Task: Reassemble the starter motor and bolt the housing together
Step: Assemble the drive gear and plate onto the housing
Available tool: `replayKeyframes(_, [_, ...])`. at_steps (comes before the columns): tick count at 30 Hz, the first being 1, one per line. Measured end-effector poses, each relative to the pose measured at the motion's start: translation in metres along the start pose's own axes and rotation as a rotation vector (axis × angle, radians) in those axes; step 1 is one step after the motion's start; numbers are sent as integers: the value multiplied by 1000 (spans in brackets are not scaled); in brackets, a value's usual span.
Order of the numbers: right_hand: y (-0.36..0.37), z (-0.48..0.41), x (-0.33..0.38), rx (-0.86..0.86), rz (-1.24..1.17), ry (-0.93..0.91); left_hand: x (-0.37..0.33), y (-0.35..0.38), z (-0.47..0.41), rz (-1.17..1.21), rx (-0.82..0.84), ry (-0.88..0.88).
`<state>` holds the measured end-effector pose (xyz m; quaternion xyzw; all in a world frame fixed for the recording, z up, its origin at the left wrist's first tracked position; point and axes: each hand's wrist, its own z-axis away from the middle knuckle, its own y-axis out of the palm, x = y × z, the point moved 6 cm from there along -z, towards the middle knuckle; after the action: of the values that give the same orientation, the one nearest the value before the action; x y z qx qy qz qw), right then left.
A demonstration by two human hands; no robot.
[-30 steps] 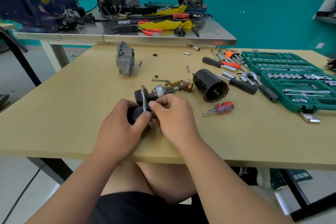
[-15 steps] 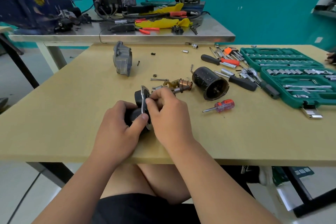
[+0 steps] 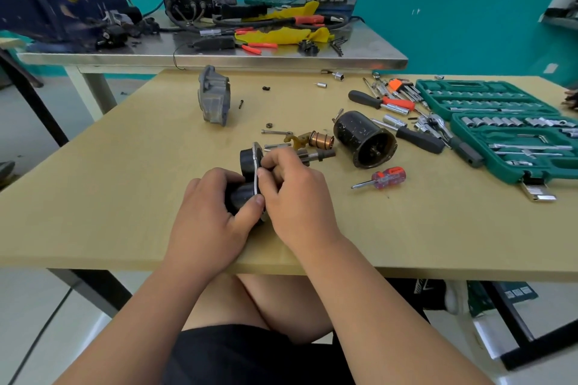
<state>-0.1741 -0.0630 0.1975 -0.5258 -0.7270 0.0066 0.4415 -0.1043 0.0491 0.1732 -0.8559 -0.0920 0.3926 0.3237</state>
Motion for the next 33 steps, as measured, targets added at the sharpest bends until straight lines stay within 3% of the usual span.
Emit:
replayKeyframes(7, [-6, 4, 9, 50, -9, -101, -2, 0, 1, 6, 5, 4])
replayKeyframes(10, [-4, -1, -8, 199, -73, 75, -4, 2, 3, -52, -5, 30])
replayKeyframes(14, [-2, 2, -24, 185, -237, 307, -9, 2, 6, -95, -21, 61])
replayKeyframes(22, [0, 15, -31, 243, -409, 410, -8, 0, 7, -116, -53, 37])
replayKeyframes(29, [-2, 10, -30, 274, -296, 383, -7, 0, 6, -102, -30, 7])
replayKeyframes(33, [0, 14, -28, 344, -477, 485, -5, 0, 5, -84, -24, -6])
